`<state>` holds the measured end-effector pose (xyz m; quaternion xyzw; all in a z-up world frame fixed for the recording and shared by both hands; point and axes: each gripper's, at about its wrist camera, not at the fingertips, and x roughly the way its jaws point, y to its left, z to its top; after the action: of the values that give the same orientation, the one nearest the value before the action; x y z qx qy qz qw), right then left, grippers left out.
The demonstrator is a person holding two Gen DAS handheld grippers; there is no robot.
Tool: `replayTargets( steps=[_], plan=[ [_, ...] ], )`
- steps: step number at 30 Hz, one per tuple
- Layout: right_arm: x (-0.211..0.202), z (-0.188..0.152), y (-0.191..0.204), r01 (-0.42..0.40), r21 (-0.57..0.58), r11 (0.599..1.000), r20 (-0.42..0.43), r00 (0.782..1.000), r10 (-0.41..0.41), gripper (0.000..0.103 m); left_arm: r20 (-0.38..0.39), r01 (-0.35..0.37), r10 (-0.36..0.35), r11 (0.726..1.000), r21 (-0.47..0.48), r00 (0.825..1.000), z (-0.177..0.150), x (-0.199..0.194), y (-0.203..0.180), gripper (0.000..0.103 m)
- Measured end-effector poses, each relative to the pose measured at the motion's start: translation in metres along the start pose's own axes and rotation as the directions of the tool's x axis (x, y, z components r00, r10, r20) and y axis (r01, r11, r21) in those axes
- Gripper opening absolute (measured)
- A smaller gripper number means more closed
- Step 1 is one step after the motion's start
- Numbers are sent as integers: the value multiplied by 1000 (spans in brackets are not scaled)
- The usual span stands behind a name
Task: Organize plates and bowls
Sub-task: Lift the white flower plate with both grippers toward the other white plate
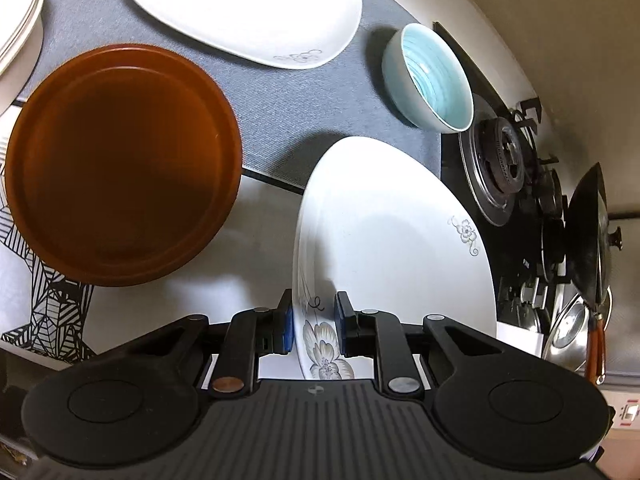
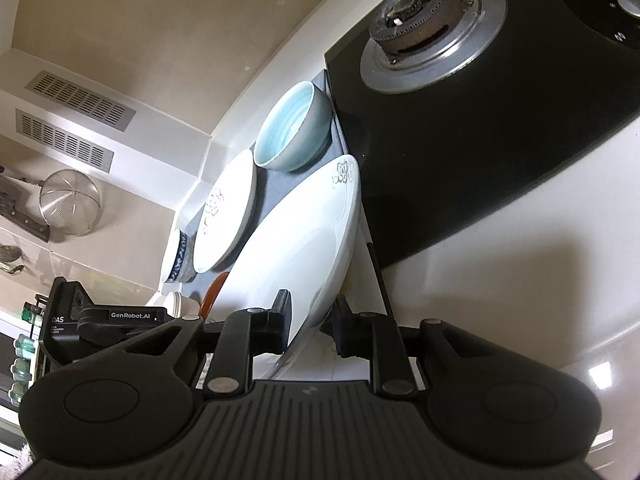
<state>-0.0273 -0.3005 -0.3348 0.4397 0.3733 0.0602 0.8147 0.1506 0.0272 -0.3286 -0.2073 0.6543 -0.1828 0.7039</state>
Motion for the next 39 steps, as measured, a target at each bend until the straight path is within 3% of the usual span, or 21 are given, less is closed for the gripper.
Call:
replayTargets(
  steps=[14,23,34,39],
  plan=[
    [2,9,11,-32,-20,999,-27,999,31,25,23,24,-23,998,-53,999,-2,-13,9,21],
    [20,20,38,-76,-56,996,-61,995,73,25,100,5,2,998,-65,995,3,-48,15,21],
    [62,38,83,-87,-89,992,-106,991,77,25,151,0,14,996,-95,988,36,-80,38,21],
    [82,46,103,-78,-99,992,-119,991,66,25,188,-37,45,998,-45,981,57,-93,38,22]
  ],
)
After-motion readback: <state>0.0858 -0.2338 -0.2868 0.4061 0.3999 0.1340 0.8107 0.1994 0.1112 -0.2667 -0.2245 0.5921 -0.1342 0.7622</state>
